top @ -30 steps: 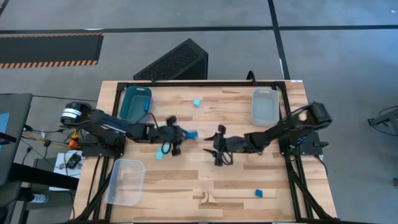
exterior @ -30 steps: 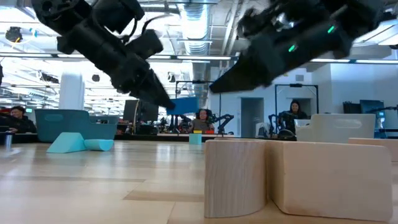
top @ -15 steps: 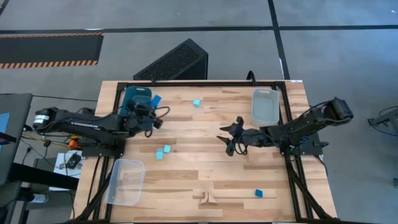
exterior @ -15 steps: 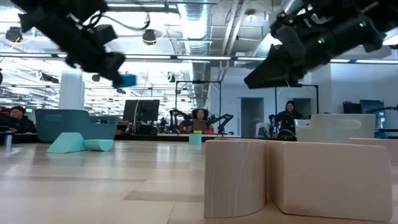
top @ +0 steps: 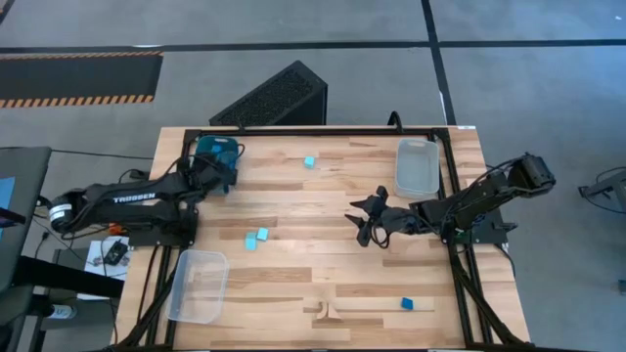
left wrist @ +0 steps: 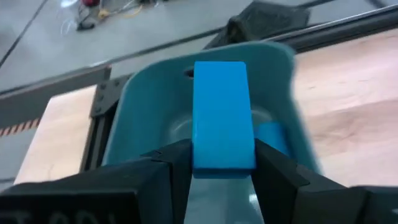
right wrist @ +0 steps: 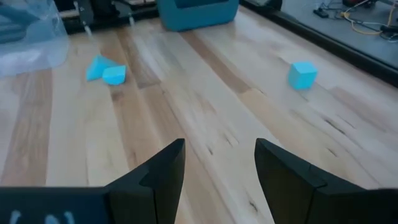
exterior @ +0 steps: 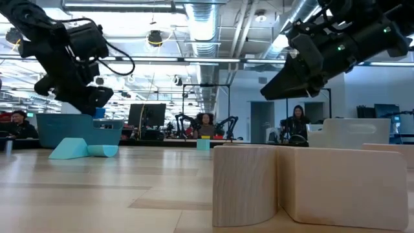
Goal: Sort & place blocks by color
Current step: Put the top blue block into the blue bin, then put the blue block into the blue bin
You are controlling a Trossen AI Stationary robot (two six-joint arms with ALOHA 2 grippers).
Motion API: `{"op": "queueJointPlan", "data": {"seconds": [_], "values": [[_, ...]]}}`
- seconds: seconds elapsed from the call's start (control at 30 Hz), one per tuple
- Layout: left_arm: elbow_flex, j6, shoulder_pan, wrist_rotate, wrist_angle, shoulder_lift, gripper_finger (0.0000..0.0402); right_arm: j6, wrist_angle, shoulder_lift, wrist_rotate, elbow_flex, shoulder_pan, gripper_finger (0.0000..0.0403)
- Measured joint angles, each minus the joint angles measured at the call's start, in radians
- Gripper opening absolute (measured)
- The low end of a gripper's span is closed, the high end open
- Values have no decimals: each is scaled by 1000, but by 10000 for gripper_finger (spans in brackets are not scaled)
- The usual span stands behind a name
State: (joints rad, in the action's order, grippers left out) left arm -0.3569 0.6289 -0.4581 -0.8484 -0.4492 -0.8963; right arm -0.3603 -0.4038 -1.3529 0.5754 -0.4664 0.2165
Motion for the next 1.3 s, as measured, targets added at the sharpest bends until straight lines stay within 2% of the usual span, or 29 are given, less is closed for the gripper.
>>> {"op": "queueJointPlan", "data": {"seconds": [0.27, 0.57, 0.67, 0.77, 0.87, 1.03, 1.13, 1.2, 1.3], "values": [[1, -43, -68, 11, 34, -35, 154, -63, 77, 0, 0, 0, 0, 215], [1, -133, -79, 28, 97, -40, 170, -82, 118, -1, 15, 0, 0, 208], [1, -210, -63, 36, 166, -40, 171, -97, 139, -1, 15, 0, 1, 202], [1, -298, -43, 56, 316, -40, 171, -83, 145, -1, 4, -1, 13, 192], [1, -416, -31, 169, 512, -40, 171, -52, 213, -1, -15, -38, 45, 180], [0, -536, 3, 541, 821, -66, 171, -59, 549, -1, -26, -179, 125, 161], [0, -585, 49, 728, 998, -135, 171, -140, 777, -1, -27, -264, 172, 152], [0, -606, 89, 806, 1099, -199, 171, -222, 913, -1, -38, -310, 202, 149], [0, -639, 156, 851, 1227, -301, 171, -355, 1111, -1, -101, -376, 252, 149]]}}
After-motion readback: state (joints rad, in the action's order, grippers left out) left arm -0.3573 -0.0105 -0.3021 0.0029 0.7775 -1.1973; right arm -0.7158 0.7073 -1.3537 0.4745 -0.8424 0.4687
